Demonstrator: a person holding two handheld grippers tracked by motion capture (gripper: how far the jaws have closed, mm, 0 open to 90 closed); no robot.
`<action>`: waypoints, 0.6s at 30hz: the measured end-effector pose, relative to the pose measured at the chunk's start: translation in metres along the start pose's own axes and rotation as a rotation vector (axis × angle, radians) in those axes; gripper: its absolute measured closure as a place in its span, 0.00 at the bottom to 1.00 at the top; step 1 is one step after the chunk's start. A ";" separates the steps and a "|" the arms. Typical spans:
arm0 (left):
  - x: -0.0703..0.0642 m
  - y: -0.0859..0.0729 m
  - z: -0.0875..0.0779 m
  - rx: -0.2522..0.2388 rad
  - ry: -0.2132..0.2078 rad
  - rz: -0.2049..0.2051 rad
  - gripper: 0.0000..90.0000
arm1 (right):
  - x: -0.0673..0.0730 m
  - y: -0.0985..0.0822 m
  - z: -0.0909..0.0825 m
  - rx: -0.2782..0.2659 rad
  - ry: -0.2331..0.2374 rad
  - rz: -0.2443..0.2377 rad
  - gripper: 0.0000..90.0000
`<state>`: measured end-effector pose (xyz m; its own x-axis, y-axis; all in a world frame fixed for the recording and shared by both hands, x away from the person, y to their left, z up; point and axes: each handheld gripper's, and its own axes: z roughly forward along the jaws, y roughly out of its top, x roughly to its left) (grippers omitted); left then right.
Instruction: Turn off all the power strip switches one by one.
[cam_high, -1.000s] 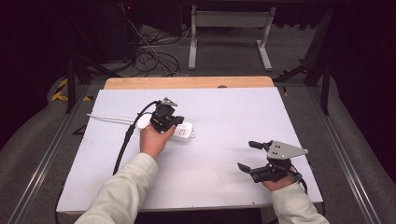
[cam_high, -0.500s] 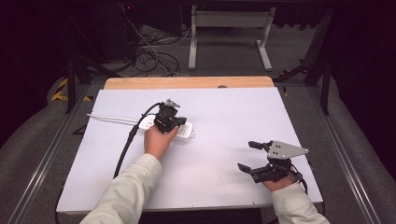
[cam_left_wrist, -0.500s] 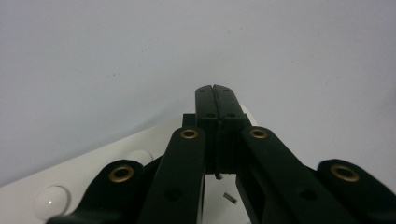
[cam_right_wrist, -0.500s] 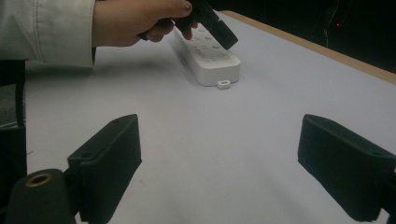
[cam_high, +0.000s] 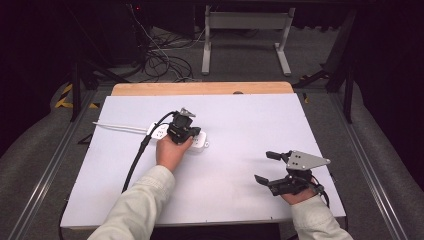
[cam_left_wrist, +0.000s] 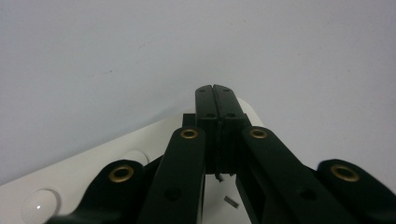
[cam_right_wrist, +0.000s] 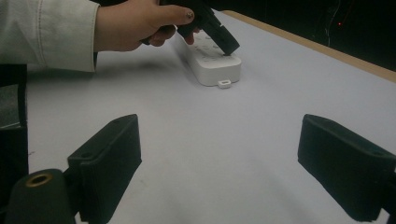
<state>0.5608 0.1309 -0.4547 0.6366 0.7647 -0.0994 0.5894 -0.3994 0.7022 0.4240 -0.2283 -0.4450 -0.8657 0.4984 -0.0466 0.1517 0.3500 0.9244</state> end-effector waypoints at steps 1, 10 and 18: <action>0.000 0.000 0.000 0.002 -0.001 0.000 1.00 | 0.000 0.000 0.000 -0.001 0.003 0.003 0.15; 0.001 -0.003 0.002 -0.001 0.003 0.020 1.00 | 0.000 0.000 0.000 -0.005 0.009 0.004 0.15; -0.002 -0.003 0.002 0.003 0.017 0.033 1.00 | 0.001 0.000 0.000 -0.004 0.009 0.002 0.15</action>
<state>0.5591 0.1293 -0.4578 0.6473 0.7596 -0.0636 0.5695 -0.4264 0.7028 0.4235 -0.2282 -0.4451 -0.8699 0.4916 -0.0410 0.1519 0.3460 0.9259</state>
